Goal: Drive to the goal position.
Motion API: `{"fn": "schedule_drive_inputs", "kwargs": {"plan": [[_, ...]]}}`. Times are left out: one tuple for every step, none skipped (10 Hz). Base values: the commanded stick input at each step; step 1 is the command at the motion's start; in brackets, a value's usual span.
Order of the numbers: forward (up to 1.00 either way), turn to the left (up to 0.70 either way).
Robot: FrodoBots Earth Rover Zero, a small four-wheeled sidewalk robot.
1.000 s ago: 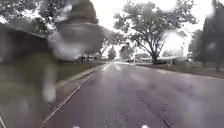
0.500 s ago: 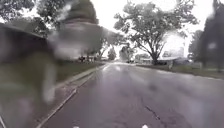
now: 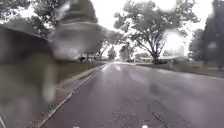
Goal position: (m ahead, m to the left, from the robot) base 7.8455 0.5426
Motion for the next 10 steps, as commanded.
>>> {"fn": "schedule_drive_inputs", "kwargs": {"plan": [[0.50, 0.00], [0.50, 0.00], [0.50, 0.00], [0.50, 0.00], [0.50, 0.00], [0.50, 0.00], [0.50, 0.00], [0.50, 0.00], [0.50, 0.00], [0.50, 0.00]]}}
